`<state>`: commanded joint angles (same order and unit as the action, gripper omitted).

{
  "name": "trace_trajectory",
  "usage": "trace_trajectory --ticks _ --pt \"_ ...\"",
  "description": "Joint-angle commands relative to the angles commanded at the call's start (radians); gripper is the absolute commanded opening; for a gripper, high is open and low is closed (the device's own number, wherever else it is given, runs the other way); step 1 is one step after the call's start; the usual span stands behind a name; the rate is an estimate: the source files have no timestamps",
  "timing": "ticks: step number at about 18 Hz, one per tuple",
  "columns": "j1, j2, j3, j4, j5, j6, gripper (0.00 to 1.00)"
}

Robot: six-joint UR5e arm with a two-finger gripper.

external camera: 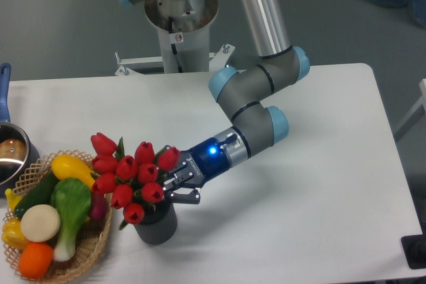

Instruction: Insert the flowers into the vase

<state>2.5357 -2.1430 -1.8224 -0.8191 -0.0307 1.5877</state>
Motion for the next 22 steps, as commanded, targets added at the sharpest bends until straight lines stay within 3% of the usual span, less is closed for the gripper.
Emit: trace_trajectory --ticks 1,10,14,19,22 --pt "0.0 0.0 0.0 0.0 0.0 0.0 0.33" --pt "0.003 0.002 0.0 0.0 0.0 0.003 0.43" --pt "0.005 0.003 0.0 0.0 0.0 0.003 0.64" --pt "0.021 0.021 0.0 0.0 0.0 0.002 1.0" --pt "0.043 0.038 -0.003 0.0 0.003 0.0 1.0"
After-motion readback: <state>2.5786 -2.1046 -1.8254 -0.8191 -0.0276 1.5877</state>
